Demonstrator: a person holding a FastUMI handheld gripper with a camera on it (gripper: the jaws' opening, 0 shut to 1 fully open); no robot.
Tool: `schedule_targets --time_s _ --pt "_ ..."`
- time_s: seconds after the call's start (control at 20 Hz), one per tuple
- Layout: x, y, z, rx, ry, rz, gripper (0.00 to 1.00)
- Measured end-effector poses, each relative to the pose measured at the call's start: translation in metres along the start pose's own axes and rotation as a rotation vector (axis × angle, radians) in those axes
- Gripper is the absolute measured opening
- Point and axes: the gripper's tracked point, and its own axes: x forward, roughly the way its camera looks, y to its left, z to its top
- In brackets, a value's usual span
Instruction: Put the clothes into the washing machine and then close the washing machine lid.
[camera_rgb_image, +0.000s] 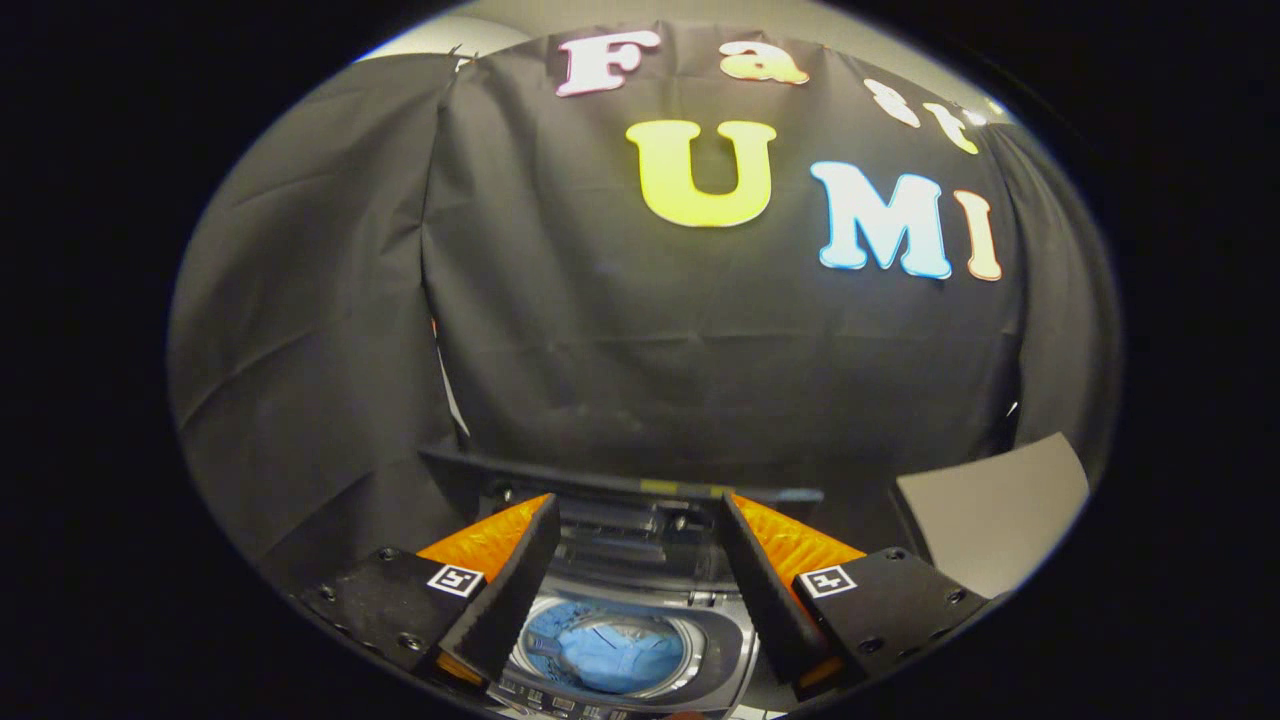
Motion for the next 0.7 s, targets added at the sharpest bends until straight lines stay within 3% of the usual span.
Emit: schedule_targets --time_s 0.3,0.7 --pt "0.037 -0.023 0.038 0.094 -0.013 -0.031 0.96" --pt "0.126 -0.024 0.021 0.042 0.099 -0.073 0.96"
